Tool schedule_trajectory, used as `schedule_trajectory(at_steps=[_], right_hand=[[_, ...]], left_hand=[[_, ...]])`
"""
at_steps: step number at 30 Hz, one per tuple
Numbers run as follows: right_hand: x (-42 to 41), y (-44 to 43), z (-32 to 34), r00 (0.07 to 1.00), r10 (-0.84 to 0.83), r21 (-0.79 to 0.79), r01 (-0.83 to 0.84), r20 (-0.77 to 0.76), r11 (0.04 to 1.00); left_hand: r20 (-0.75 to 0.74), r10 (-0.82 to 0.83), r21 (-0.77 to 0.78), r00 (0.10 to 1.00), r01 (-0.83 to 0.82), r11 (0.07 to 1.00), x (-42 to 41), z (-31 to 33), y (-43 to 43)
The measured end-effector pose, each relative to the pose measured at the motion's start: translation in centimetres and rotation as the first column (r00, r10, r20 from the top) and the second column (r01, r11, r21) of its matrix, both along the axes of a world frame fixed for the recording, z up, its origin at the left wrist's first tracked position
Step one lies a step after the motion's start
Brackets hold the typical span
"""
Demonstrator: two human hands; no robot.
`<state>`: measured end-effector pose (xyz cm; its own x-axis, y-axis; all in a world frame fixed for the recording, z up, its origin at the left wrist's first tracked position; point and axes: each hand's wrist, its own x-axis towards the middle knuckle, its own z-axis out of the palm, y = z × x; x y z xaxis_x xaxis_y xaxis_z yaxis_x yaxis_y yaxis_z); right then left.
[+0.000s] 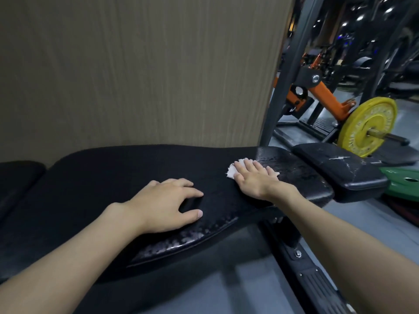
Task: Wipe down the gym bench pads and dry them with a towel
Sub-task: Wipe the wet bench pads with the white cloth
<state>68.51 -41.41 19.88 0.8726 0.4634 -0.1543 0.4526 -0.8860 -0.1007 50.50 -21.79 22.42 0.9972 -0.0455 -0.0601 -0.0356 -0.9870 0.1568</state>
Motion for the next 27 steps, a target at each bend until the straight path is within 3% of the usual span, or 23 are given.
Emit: schedule_trajectory(at_steps=[8, 17, 27], right_hand=[[-8.0, 14.1, 0.1, 0.991, 0.132, -0.016, -0.132, -0.03, 0.991], [-15.2, 27.6, 0.2, 0.945, 0.324, -0.007, -0.324, -0.041, 0.946], [-20.8, 32.9, 0.4, 0.758, 0.65, 0.007, -0.65, -0.054, 0.759]], left_hand=[[0.042, -0.003, 0.002, 0.999, 0.003, 1.0, -7.4, -0.2, 8.6], [0.146, 0.109, -0.004, 0.983, -0.11, 0.994, -16.2, -1.5, 16.3], [0.307, 0.294, -0.07, 0.905, -0.287, 0.956, -22.0, -3.2, 15.6]])
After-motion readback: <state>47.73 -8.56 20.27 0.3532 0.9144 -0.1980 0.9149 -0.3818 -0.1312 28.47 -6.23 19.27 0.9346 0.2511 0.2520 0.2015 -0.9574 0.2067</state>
